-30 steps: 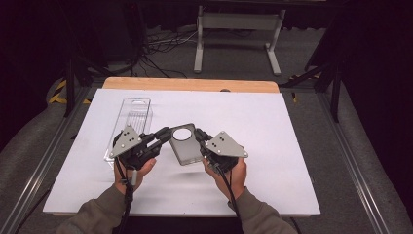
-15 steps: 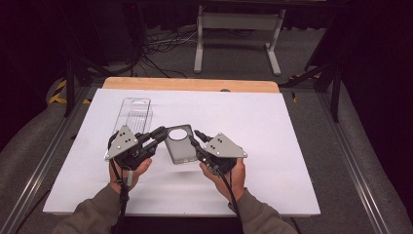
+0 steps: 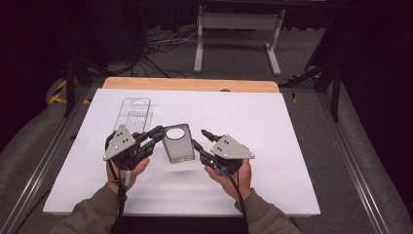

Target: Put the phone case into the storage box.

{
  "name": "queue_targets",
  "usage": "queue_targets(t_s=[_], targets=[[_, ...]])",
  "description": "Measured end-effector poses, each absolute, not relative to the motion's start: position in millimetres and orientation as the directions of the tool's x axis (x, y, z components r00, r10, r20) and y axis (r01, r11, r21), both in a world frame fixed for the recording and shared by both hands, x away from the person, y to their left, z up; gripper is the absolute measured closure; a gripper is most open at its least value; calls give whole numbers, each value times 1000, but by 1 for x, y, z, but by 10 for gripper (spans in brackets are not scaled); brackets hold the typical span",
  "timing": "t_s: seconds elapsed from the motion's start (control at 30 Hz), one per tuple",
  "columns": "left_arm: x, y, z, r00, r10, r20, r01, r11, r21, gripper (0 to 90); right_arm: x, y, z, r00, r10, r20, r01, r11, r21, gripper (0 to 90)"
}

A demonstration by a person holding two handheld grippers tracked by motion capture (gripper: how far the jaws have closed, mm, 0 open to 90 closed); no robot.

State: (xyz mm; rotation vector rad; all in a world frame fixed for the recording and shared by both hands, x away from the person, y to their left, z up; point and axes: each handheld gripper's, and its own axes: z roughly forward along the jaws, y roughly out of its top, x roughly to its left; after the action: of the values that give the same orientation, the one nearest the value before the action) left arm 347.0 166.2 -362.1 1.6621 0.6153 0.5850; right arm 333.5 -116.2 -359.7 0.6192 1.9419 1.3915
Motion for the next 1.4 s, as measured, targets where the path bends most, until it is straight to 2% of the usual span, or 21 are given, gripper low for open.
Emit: queue_targets(t_s=[0.77, 1.4], targets=[[345, 171, -359, 721, 689, 71, 57, -161, 985, 799, 324, -151, -375, -681, 670, -297, -27, 382, 924, 440], [345, 176, -356, 714, 696, 72, 48, -151, 987, 799, 315, -176, -391, -665, 675, -320, -34, 401, 915, 292]])
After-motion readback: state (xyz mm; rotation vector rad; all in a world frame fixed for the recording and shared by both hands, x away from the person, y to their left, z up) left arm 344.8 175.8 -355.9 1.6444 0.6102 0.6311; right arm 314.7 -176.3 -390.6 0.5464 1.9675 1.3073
